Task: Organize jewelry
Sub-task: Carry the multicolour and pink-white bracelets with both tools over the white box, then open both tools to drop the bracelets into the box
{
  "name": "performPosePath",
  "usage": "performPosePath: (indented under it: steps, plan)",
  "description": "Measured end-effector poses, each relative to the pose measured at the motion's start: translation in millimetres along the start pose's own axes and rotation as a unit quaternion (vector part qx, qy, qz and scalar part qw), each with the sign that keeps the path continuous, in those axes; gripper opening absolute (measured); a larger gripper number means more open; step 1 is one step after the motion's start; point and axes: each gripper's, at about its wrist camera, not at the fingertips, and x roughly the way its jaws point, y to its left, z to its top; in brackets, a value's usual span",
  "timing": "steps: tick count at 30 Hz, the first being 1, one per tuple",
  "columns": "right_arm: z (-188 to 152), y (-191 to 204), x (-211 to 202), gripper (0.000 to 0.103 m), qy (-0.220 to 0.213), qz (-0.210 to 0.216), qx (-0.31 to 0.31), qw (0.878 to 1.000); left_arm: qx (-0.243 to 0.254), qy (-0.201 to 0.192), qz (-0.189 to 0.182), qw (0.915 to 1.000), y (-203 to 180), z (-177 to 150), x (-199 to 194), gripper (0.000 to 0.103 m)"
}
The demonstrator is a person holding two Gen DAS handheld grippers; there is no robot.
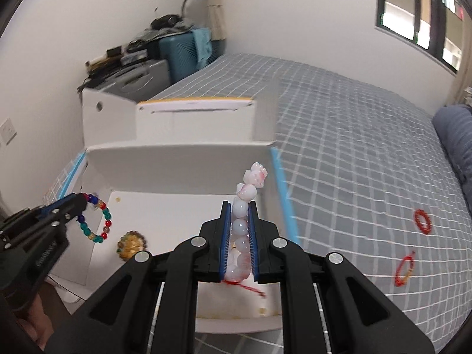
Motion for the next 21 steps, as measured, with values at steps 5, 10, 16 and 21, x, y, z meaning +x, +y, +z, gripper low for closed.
performPosePath:
  steps: [5,10,16,21]
  plan:
    - [-10,15,25,0.011,0.024,0.008,0.000,1.000,-0.007,0.019,0.004,0.9998,14,-11,18,0.009]
    - [-19,21,46,0.011,0.047,0.009,0.000,0.999,-0.011,0.036,0.006,0.9993,19,-24,34,0.009]
    - [-26,27,60,0.011,0.065,0.008,-0.003,0.998,-0.013,0.048,0.009,0.9987,24,-31,42,0.009]
    - [-29,26,67,0.011,0.075,0.009,-0.003,0.997,-0.013,0.052,0.011,0.9985,23,-33,45,0.009]
